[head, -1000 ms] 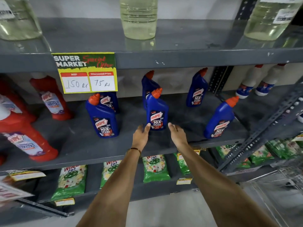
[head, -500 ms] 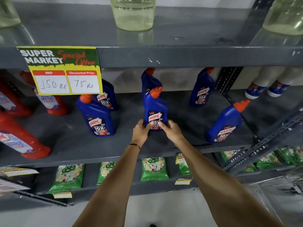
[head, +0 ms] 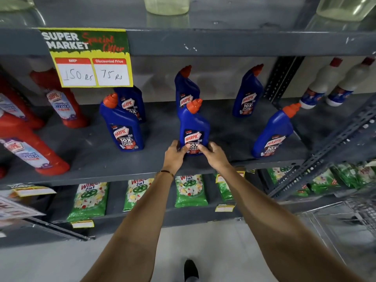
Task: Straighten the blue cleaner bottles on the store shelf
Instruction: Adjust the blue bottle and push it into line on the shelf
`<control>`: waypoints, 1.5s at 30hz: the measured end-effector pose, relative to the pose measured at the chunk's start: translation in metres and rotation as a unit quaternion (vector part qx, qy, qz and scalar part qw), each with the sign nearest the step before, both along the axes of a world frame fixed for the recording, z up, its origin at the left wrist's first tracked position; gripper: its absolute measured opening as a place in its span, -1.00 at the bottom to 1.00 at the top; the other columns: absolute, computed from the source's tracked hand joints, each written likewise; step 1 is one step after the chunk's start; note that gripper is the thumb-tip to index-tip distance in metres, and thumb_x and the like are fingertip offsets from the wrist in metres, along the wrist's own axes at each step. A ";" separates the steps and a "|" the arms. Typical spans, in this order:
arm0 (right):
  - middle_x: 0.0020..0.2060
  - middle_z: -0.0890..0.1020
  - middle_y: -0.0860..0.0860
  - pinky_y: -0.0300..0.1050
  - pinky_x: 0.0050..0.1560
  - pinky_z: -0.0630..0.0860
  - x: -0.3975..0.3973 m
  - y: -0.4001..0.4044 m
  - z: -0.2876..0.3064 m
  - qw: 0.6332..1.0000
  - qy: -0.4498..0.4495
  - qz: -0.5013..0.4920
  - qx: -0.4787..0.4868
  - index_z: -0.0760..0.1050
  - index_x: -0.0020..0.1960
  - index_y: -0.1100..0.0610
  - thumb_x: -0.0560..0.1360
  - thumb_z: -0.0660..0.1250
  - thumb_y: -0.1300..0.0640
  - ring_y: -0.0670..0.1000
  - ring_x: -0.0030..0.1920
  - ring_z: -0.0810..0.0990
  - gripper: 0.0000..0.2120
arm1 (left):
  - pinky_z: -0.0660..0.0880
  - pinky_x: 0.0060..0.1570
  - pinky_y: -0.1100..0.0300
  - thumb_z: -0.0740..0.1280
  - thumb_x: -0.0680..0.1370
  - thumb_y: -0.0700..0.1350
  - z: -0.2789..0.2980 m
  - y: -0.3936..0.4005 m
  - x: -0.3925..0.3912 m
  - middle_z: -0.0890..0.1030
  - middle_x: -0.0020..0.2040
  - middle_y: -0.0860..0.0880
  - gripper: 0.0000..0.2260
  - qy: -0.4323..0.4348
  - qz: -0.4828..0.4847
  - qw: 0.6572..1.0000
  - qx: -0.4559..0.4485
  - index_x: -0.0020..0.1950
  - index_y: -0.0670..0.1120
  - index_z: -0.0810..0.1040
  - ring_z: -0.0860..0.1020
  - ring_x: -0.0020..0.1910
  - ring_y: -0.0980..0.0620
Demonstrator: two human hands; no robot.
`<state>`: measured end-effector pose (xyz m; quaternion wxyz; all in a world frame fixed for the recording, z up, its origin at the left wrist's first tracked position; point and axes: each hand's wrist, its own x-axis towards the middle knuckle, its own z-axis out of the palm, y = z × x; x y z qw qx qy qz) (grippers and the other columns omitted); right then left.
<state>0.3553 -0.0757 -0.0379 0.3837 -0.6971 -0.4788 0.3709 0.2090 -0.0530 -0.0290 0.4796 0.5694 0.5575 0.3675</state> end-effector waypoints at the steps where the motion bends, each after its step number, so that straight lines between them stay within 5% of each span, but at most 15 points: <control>1: 0.11 0.61 0.14 -0.18 -0.07 0.37 0.000 -0.004 0.000 1.000 -0.003 0.000 0.001 0.46 0.18 0.21 0.50 0.28 -0.04 0.03 0.04 0.56 -0.62 | 0.44 0.03 0.19 0.29 0.53 -0.06 0.000 -0.004 -0.001 0.61 0.13 -0.14 -0.71 0.000 -0.001 1.000 0.002 0.18 -0.18 0.45 0.55 0.03 0.00; 10: 0.08 0.62 0.18 -0.03 0.01 0.47 -0.005 -0.025 0.000 1.000 -0.014 -0.003 -0.003 0.47 0.14 0.24 0.50 0.27 -0.06 0.12 0.06 0.58 -0.61 | 0.44 0.05 0.20 0.28 0.54 -0.06 0.001 -0.026 -0.007 0.59 0.17 -0.16 -0.69 0.010 -0.013 1.000 0.009 0.21 -0.18 0.42 0.54 0.08 -0.03; 21: 0.00 0.63 0.15 -0.24 -0.30 0.37 -0.004 -0.029 0.000 0.999 -0.044 0.004 -0.001 0.47 0.06 0.22 0.52 0.25 -0.05 0.01 -0.11 0.53 -0.67 | 0.43 0.07 0.21 0.27 0.54 -0.05 -0.001 -0.027 -0.006 0.56 0.21 -0.14 -0.65 -0.001 -0.019 1.000 -0.006 0.29 -0.14 0.37 0.50 0.03 0.05; 26: 0.00 0.61 0.13 -0.12 -0.12 0.39 -0.001 -0.027 0.001 0.999 -0.039 0.007 -0.015 0.46 0.06 0.20 0.52 0.24 -0.06 0.02 -0.08 0.53 -0.68 | 0.45 0.15 0.09 0.28 0.54 -0.04 0.000 -0.027 -0.003 0.56 0.22 -0.14 -0.64 0.005 -0.019 1.000 -0.011 0.28 -0.13 0.36 0.53 0.15 -0.07; 45: 0.04 0.61 0.16 -0.11 -0.10 0.40 -0.002 -0.029 0.002 0.999 -0.037 0.002 -0.006 0.46 0.09 0.23 0.52 0.24 -0.06 0.04 -0.05 0.54 -0.65 | 0.42 0.11 0.15 0.26 0.55 -0.06 0.002 -0.028 -0.004 0.55 0.24 -0.16 -0.64 0.018 -0.032 0.999 -0.010 0.30 -0.14 0.35 0.51 0.18 -0.07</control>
